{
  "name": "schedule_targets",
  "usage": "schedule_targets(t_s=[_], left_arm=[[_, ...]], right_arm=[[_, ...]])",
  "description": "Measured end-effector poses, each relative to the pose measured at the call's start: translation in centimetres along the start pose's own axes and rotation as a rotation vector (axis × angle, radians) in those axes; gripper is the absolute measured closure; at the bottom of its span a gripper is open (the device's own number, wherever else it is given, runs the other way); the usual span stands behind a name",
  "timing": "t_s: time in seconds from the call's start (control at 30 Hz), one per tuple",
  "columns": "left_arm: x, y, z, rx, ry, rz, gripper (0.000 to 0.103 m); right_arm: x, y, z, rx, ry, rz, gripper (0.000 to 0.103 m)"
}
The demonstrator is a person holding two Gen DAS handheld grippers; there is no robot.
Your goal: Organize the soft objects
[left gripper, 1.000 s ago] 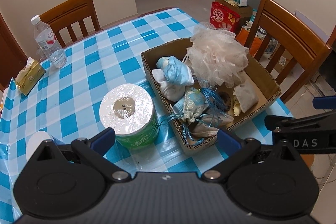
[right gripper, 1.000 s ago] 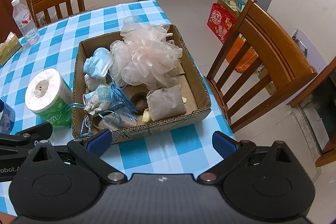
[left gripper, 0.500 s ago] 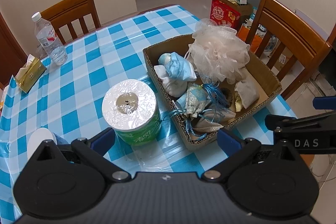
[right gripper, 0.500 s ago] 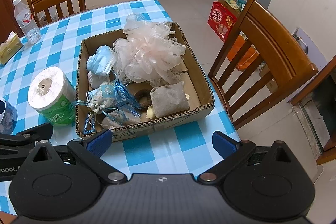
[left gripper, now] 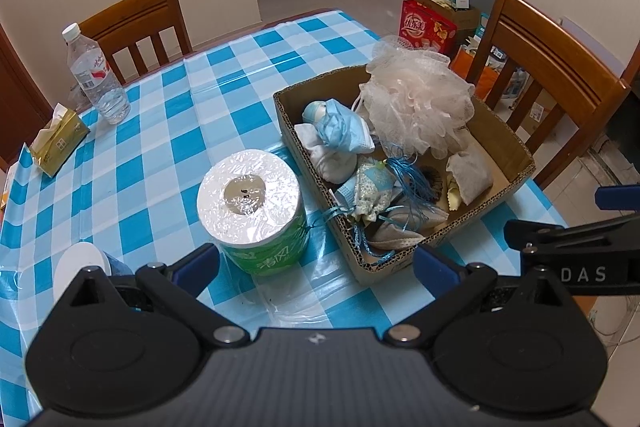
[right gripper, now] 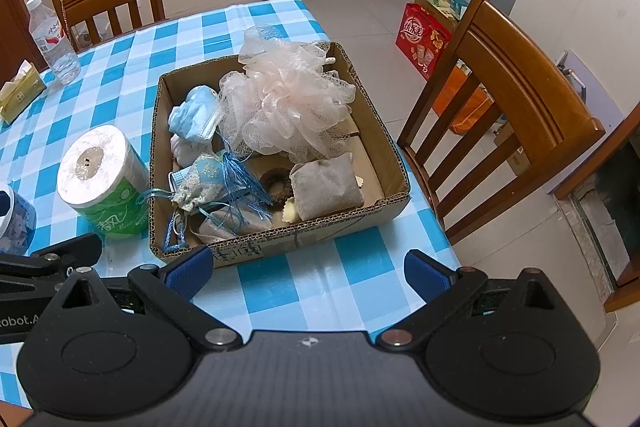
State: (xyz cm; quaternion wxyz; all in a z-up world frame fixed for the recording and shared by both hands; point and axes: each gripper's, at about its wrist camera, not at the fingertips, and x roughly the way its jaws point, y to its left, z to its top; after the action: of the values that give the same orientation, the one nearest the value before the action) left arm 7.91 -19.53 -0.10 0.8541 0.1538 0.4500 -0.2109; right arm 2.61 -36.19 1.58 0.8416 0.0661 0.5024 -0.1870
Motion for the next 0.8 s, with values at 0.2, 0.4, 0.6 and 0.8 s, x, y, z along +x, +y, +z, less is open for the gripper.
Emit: schedule_targets(t_s=[0.2, 0.4, 0.6, 0.8], left_arm=[[-0.03, -0.02, 0.02, 0.001, -0.001, 0.001, 0.001], [-0.03, -0.02, 0.02, 0.0, 0.0, 0.001, 0.001], [-0.03, -0.03, 0.03, 0.0, 0.001, 0.001, 0.001], [-0.02, -0.03, 0.02, -0.001, 0.001, 0.001, 0.001]], right_arm=[[-0.31, -0.01, -0.12, 0.001, -0.004, 0.001, 0.0], [-0.32, -0.04, -0.11, 0.001, -0.004, 0.001, 0.0], [-0.28, -0.05, -0.1, 0.002, -0.004, 0.002, 0.0], [-0.26, -0.14, -0.01, 0.001, -0.005, 0.002, 0.0]])
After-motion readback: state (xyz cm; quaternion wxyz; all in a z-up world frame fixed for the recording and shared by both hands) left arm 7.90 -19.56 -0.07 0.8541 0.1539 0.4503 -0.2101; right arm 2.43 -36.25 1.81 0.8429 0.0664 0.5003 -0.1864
